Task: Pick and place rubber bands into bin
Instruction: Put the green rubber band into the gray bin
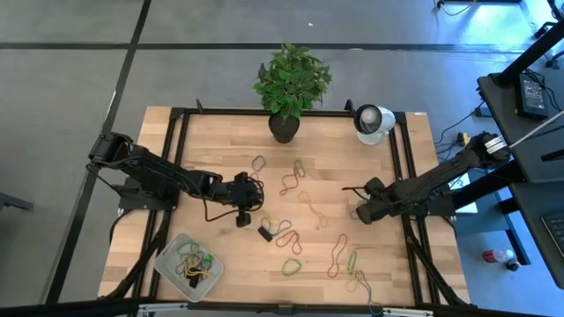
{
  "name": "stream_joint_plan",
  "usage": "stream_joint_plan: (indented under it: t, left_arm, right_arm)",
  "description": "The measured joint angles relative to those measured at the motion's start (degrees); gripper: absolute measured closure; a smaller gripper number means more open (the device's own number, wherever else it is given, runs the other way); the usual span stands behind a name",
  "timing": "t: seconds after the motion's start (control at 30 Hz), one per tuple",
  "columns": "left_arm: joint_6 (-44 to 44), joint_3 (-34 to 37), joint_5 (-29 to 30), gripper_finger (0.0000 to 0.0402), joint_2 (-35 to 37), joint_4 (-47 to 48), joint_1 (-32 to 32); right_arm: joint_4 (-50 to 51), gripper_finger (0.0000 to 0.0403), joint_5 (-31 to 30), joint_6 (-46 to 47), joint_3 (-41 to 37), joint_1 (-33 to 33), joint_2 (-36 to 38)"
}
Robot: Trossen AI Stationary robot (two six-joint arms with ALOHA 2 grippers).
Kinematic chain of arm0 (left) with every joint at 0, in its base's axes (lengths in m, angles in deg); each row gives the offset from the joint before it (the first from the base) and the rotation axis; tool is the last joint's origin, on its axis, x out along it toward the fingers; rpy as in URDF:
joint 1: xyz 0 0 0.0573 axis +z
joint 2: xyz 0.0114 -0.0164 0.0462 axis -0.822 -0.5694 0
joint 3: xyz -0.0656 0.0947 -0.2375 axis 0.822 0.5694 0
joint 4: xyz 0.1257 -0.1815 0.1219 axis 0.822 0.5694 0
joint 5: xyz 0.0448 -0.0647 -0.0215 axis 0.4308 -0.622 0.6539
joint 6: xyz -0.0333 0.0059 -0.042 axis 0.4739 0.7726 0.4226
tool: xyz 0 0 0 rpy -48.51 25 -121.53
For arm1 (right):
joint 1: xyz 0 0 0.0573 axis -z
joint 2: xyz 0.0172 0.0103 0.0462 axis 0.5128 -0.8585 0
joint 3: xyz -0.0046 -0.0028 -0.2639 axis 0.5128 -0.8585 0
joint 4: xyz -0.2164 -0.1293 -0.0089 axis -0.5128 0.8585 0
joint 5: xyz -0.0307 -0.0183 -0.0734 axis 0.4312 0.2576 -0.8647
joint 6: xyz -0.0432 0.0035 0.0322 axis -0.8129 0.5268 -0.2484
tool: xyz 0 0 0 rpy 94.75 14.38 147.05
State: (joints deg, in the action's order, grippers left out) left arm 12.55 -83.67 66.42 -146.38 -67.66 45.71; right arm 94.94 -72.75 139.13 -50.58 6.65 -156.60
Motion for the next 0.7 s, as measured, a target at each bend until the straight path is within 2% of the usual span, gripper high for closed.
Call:
stream_joint_plan:
  t: [0.17, 0.33, 0.43, 0.57, 0.7]
  left_arm:
    - [0.00, 0.00, 0.00, 0.0391, 0.00, 0.01, 0.00]
    - [0.02, 0.00, 0.00, 0.0394, 0.00, 0.03, 0.00]
    - [0.07, 0.00, 0.00, 0.0395, 0.00, 0.03, -0.07]
    - [0.20, 0.00, -0.01, 0.0392, 0.00, 0.03, -0.11]
    - [0.63, 0.00, -0.01, 0.0391, 0.00, 0.07, -0.12]
  right_arm:
    - [-3.75, 0.0270, 0.29, -0.18, -2.23, 0.15, 0.00]
    - [-7.68, 0.0269, 0.05, -0.35, -4.89, 0.11, 0.25]
    - [-7.47, 0.0303, 0.08, -0.38, -5.09, 0.11, 0.20]
    - [-4.39, 0.0386, 0.48, -3.49, -3.03, 0.15, -0.18]
    - [2.57, 0.0391, -0.44, -4.71, 3.22, 0.15, -0.07]
